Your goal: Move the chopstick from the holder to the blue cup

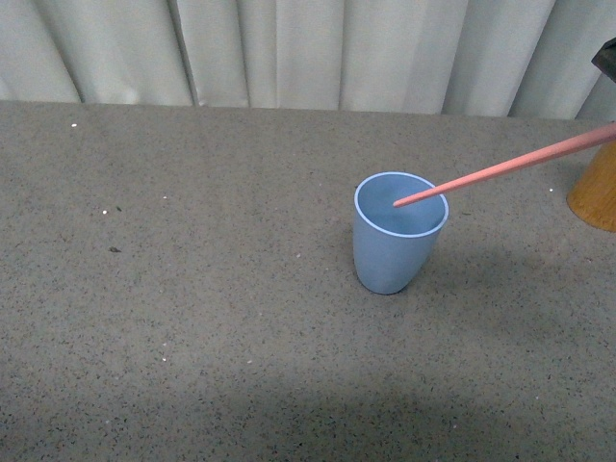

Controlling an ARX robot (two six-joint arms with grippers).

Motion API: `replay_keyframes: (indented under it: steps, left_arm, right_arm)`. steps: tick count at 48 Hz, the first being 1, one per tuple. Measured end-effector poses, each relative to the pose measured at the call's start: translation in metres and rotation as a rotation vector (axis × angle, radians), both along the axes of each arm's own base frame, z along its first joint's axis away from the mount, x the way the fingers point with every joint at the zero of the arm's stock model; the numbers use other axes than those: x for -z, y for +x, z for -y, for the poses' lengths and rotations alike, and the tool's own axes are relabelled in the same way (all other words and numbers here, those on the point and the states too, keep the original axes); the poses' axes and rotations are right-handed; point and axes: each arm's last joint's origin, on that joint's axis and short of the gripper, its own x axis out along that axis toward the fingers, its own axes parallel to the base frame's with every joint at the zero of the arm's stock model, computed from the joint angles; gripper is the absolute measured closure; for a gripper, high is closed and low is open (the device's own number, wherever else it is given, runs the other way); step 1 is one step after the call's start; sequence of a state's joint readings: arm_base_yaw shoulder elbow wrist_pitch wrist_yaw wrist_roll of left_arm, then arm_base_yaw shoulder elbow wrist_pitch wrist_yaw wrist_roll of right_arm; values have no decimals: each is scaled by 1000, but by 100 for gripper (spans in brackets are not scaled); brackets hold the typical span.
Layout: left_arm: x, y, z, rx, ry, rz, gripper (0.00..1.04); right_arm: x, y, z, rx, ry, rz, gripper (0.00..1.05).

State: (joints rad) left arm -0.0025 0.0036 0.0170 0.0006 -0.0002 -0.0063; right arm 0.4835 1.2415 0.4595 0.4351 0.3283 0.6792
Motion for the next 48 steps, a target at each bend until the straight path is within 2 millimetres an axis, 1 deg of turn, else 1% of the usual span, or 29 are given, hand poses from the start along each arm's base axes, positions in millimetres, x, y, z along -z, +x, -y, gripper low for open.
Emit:
replay_keyframes:
  steps: [25,27,29,33,39,42,44,46,48]
  left_arm:
    - [0,0,0,0,0,0,7]
    - [0,0,0,0,0,0,7]
    - [0,0,0,0,0,0,7]
    - [0,0,0,0,0,0,7]
    - [0,0,0,0,0,0,7]
    - [0,0,0,0,0,0,7]
    - [0,0,0,0,0,0,7]
    - [0,0,0,0,0,0,7]
    - [0,0,0,0,0,0,7]
  right_arm:
    - [12,7,3,11,3,-15,91]
    - [12,7,2,9,1,-16,89]
    - [12,7,2,2,3,-17,82]
    - [12,7,2,1,0,-16,71]
    - [13,7,1,-3,-2,-18,48]
    - [13,7,1,1,-3,-17,34]
    - [13,7,1,5,-4,-17,29]
    - [13,7,2,11,-5,-18,20]
    - [12,7,3,16,-7,-17,14]
